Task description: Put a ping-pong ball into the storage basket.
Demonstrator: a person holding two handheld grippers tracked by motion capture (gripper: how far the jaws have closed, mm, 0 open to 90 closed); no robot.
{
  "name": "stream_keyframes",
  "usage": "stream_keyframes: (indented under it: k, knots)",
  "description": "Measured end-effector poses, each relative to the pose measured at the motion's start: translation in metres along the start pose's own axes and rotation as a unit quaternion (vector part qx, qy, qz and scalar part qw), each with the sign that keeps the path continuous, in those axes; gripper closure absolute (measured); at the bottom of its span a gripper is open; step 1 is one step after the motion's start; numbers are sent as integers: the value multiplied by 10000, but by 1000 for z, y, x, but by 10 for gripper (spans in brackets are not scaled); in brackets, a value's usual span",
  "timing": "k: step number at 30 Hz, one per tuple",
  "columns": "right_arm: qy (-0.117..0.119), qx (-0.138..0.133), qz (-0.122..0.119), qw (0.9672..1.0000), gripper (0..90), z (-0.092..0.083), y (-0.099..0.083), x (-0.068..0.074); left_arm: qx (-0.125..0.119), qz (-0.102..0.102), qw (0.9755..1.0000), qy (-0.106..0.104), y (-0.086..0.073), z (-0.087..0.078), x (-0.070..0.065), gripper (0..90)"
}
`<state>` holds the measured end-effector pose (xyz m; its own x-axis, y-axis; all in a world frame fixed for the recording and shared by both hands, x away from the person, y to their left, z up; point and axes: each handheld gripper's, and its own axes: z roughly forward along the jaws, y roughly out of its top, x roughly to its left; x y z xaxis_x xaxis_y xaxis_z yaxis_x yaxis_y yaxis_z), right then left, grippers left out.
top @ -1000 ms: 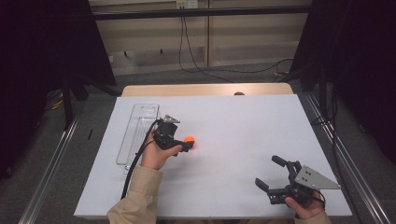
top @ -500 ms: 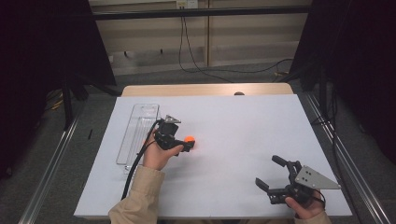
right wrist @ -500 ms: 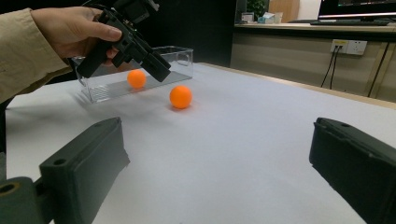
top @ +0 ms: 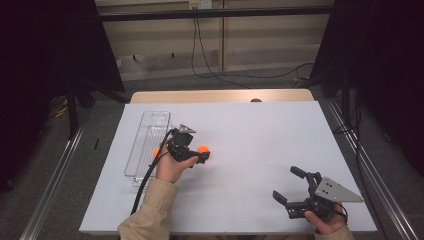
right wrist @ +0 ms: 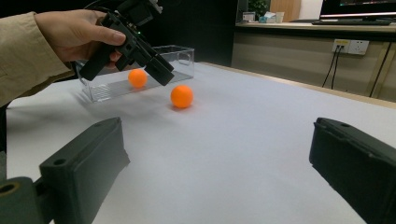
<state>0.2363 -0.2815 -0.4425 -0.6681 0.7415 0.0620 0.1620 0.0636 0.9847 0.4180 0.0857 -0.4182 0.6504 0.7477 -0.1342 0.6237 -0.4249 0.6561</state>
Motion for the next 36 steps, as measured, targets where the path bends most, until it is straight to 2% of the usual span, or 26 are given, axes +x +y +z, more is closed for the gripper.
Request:
stream_keyframes:
  k: [3, 4, 8, 16, 17, 36]
  knots:
    - [-2, -4, 0, 10000, 29, 0, 0, 0, -8, -25, 10000, 36, 0, 1, 1, 104]
    - [0, -2, 0, 10000, 29, 0, 0, 0, -52, -98, 9999, 51, 0, 2, 0, 105]
    - [-1, 3, -6, 10000, 29, 0, 0, 0, -16, -43, 9999, 135, -1, 3, 2, 116]
    - [0, 13, -1, 10000, 28, 1, 0, 0, -38, -31, 9999, 139, -1, 7, 1, 123]
    - [0, 15, 0, 10000, 29, 1, 0, 0, -14, 26, 9999, 150, -1, 7, 2, 124]
    - [10, 25, -13, 10000, 29, 1, 0, 0, -12, -1, 9998, 186, -2, 16, 1, 152]
